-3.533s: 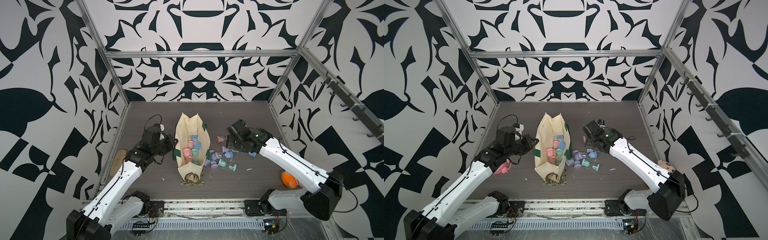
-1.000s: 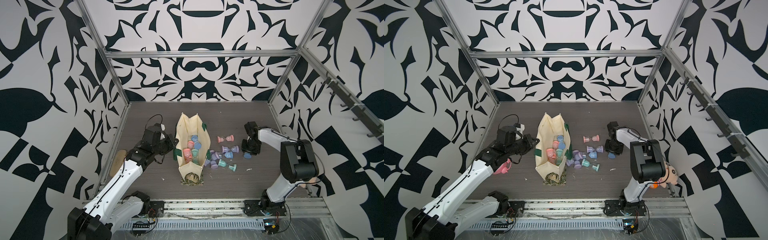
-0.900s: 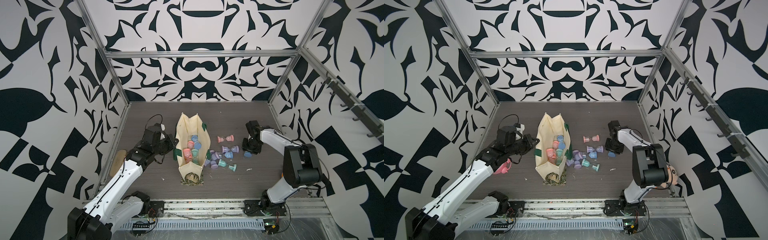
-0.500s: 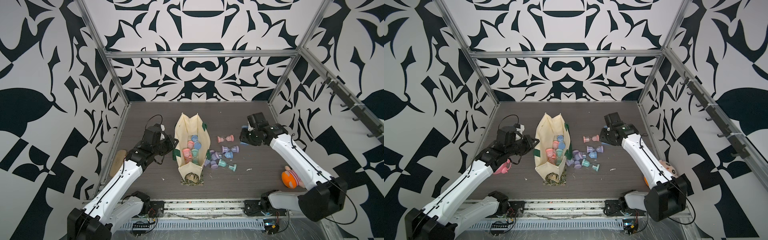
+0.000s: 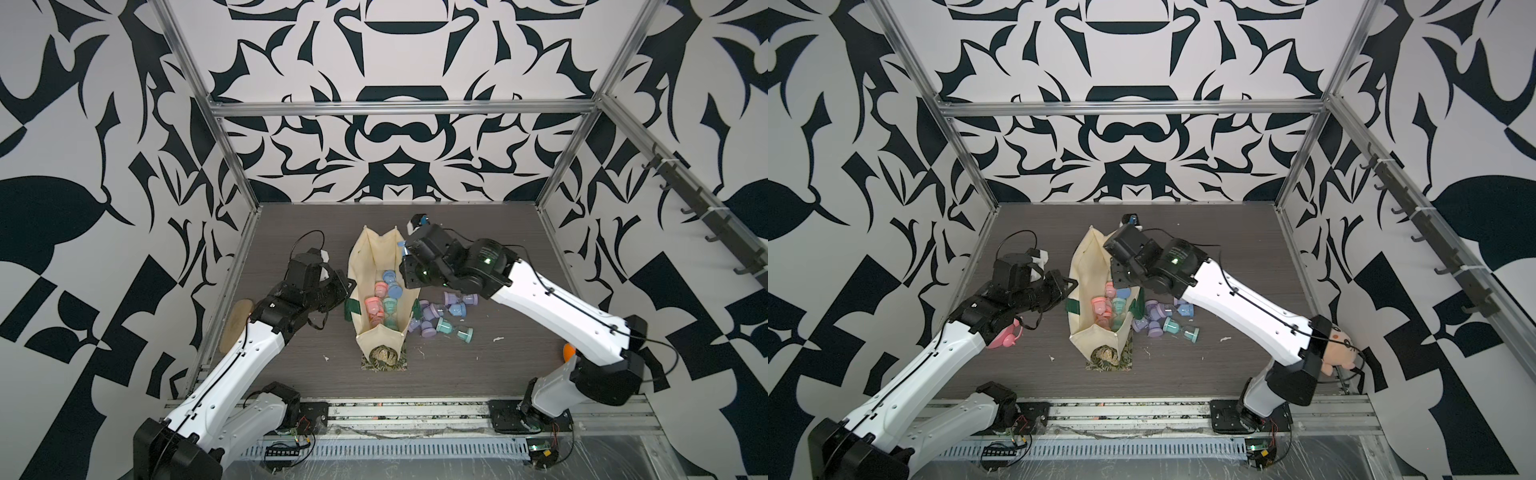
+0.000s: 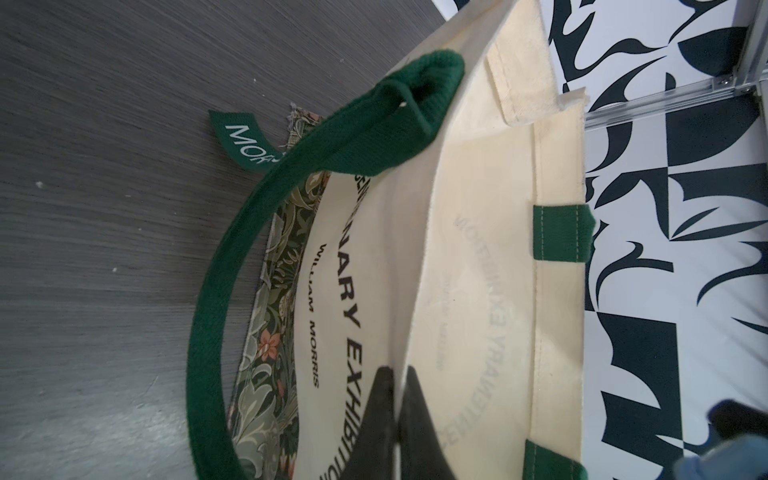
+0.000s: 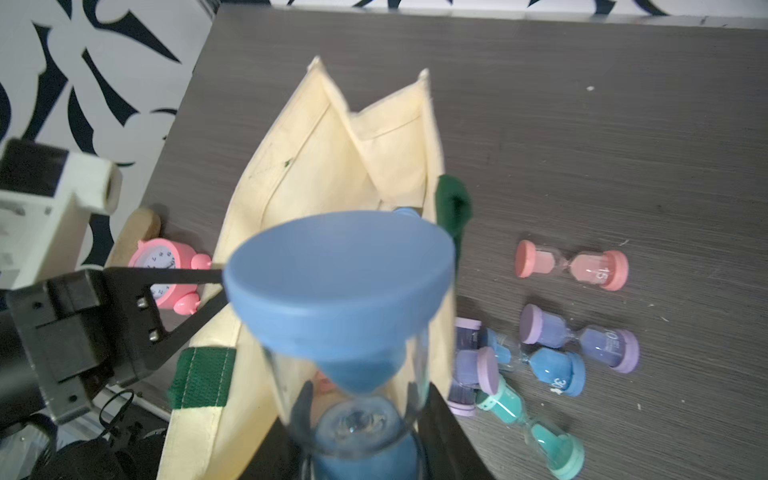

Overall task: Put the hourglass into the canvas bag
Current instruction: Place the hourglass in the canvas bag.

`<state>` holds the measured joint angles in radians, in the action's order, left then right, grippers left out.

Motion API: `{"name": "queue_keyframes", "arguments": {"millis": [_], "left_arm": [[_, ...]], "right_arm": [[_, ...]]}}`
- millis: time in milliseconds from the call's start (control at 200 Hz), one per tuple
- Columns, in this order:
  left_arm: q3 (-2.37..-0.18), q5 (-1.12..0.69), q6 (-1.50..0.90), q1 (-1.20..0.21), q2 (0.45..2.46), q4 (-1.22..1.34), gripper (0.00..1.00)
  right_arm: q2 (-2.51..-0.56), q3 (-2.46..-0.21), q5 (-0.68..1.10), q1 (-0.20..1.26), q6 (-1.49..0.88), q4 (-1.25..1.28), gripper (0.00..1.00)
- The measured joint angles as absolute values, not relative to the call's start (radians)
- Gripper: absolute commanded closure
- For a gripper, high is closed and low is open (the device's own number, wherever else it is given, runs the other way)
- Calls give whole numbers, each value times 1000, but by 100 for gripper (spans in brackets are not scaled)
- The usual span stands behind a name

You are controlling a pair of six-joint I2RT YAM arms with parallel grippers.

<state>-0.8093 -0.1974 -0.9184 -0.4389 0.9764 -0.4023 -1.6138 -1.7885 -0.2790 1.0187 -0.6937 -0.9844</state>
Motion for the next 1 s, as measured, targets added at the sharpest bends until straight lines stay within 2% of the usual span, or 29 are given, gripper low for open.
{"name": "queue_keyframes", "arguments": {"millis": [310, 700, 740, 785, 825, 940, 1000], "left_arm": [[-811, -198, -919, -439, 976, -403, 100], [-815, -198, -917, -439, 976, -410, 100], [-815, -198, -916, -439, 976, -410, 100], [-815, -198, -916, -439, 976, -410, 100], [-815, -198, -916, -439, 976, -410, 100], [-815, -198, -916, -439, 976, -410, 100], [-815, -198, -916, -439, 977, -410, 100]], "right_arm": [[-1827, -1885, -288, 1053, -728, -1045, 100], [-2012, -1918, -291, 976, -767, -1098, 100], [-2025, -1918, -288, 968, -769, -1099, 91], [-2037, -1918, -285, 961, -772, -1099, 74], [-2045, -1918, -284, 955, -773, -1099, 64], [-2060, -1918, -282, 950, -780, -1098, 48], [-2059, -1918, -281, 951, -779, -1098, 46]]}}
